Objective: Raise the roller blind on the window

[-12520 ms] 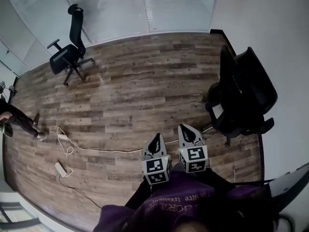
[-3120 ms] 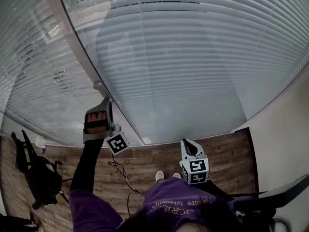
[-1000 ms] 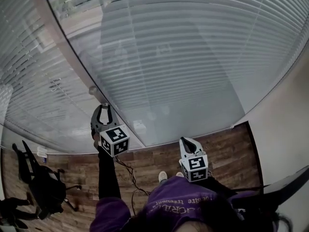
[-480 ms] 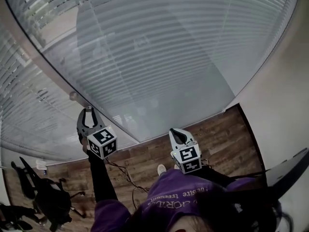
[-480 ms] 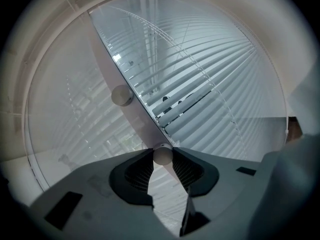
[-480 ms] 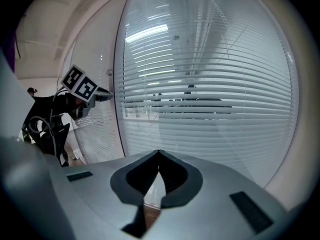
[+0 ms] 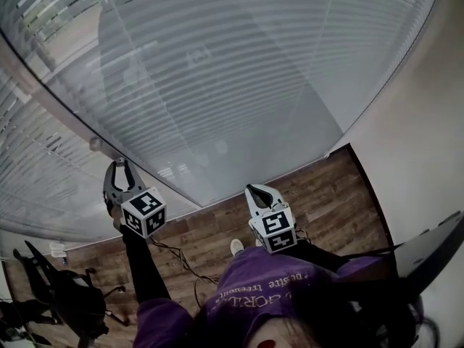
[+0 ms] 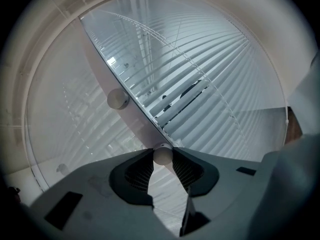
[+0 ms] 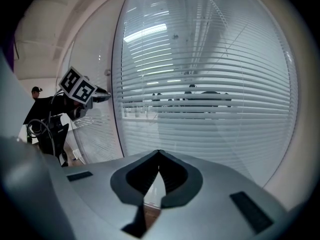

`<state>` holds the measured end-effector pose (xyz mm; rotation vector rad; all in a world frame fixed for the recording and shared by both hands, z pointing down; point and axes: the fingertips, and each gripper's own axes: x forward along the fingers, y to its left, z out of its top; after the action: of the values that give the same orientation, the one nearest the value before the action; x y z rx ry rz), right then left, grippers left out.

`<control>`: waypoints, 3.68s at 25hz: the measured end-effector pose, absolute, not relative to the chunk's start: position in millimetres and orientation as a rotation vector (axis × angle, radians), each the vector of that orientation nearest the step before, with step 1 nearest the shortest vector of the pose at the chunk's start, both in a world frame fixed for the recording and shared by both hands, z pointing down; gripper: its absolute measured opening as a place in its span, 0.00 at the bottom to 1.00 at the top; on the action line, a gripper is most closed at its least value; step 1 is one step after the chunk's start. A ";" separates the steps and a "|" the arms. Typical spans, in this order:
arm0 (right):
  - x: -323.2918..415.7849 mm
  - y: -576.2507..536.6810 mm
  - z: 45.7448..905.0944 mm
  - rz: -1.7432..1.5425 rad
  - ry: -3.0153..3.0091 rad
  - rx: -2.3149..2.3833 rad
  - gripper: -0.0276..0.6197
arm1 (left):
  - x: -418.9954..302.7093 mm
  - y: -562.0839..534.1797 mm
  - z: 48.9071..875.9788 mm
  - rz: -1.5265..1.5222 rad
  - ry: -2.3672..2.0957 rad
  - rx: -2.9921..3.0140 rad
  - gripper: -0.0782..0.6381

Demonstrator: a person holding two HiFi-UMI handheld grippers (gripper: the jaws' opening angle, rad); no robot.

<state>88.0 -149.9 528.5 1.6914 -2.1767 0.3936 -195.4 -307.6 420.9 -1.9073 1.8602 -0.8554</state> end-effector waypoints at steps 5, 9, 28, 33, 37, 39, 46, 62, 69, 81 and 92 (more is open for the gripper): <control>90.5 -150.3 528.5 0.390 -2.171 1.696 0.04 | -196.1 -305.8 421.6 -0.888 1.835 -1.877 0.27; 95.8 -148.8 530.1 0.397 -2.164 1.704 0.04 | -192.5 -304.8 422.1 -0.923 1.810 -1.846 0.27; 95.6 -151.1 529.7 0.373 -2.165 1.680 0.04 | -190.2 -305.2 419.3 -0.978 1.771 -1.786 0.27; 95.1 -149.3 530.4 0.374 -2.163 1.678 0.04 | -190.1 -304.0 419.5 -0.975 1.769 -1.786 0.27; 94.5 -148.2 530.2 0.375 -2.164 1.679 0.04 | -189.7 -303.2 419.1 -0.978 1.765 -1.771 0.27; 93.9 -147.5 529.9 0.374 -2.165 1.678 0.04 | -189.2 -302.6 418.4 -0.991 1.751 -1.754 0.27; 89.7 -150.7 528.3 0.372 -2.170 1.676 0.04 | -191.5 -304.5 417.6 -0.986 1.760 -1.759 0.27; 88.6 -152.2 529.1 0.367 -2.171 1.674 0.04 | -190.8 -305.6 419.9 -1.021 1.725 -1.716 0.27; 88.4 -152.6 529.5 0.364 -2.169 1.669 0.04 | -190.6 -306.3 421.4 -1.072 1.680 -1.661 0.27; 91.0 -151.1 529.8 0.365 -2.161 1.675 0.04 | -189.0 -304.0 420.0 -1.097 1.663 -1.641 0.27; 93.2 -149.4 530.1 0.366 -2.156 1.677 0.04 | -187.7 -302.2 418.4 -1.121 1.623 -1.589 0.27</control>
<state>93.2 -149.4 530.1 1.6768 -2.1562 0.3660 -187.7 -302.2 418.4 -1.5885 1.6231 -1.1207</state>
